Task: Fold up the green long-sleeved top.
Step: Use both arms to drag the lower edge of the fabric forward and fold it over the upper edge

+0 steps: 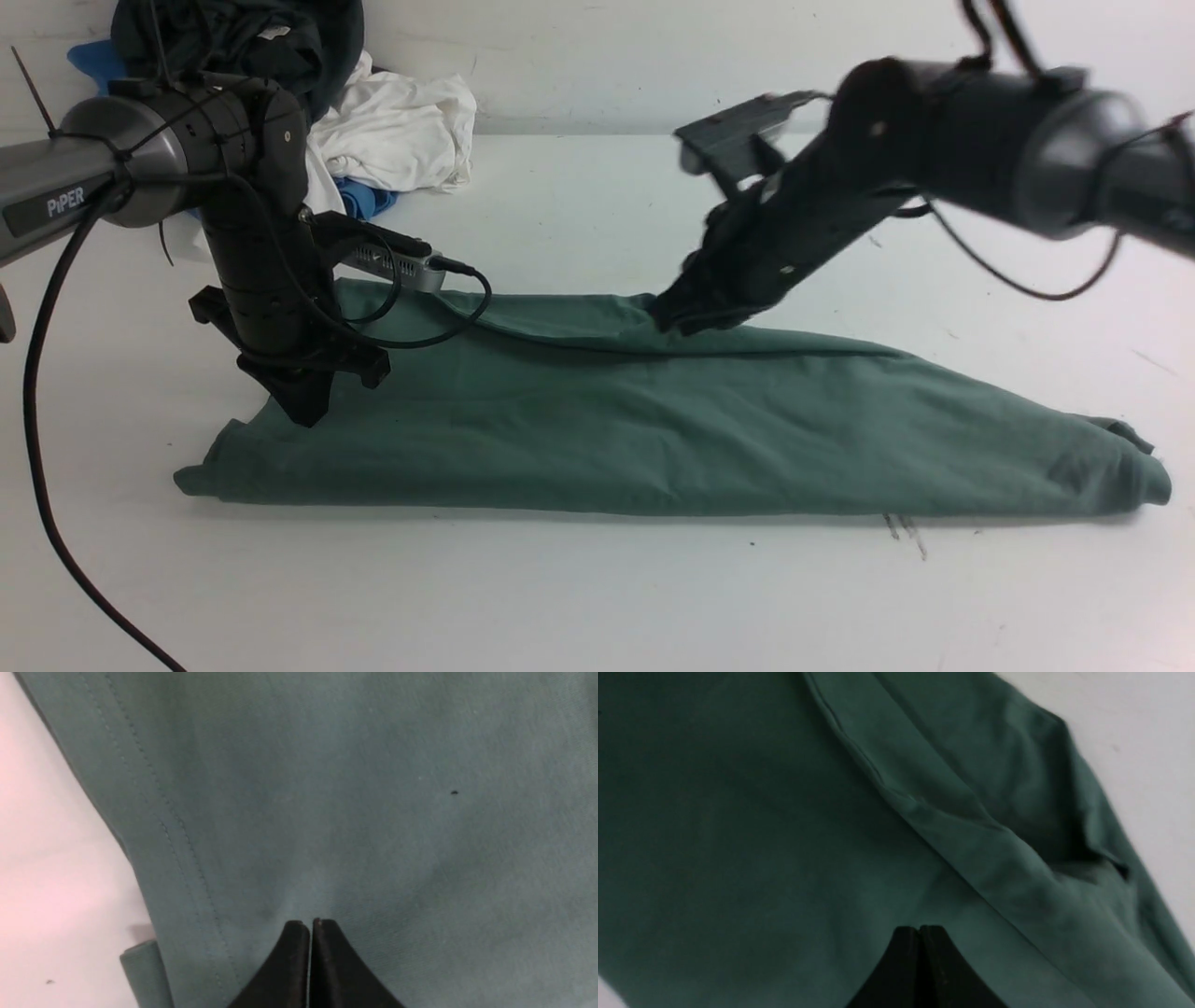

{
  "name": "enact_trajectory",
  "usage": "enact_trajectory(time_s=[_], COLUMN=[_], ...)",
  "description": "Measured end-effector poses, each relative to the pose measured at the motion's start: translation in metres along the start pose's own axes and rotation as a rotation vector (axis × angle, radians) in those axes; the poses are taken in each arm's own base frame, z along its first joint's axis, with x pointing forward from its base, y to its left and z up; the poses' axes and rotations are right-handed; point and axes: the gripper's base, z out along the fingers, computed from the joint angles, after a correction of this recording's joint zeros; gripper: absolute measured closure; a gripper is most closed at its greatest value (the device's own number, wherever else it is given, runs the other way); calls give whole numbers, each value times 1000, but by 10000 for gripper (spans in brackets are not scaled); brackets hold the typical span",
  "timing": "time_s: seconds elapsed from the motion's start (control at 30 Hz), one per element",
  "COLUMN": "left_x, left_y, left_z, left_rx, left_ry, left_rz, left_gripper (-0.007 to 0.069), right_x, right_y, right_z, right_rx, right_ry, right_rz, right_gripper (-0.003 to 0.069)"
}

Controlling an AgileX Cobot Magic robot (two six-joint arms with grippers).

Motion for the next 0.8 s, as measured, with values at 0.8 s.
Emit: enact_trajectory(time_s=[0.8], left_x=[0], left_y=[-2], left_z=[0], left_rx=[21], left_ry=[-3], left_rz=[-8], left_gripper=[632], right_x=[-14], right_y=[-48], right_z=[84], right_rx=[118], right_ry=[-143], right_rz=[232], right_gripper=[673])
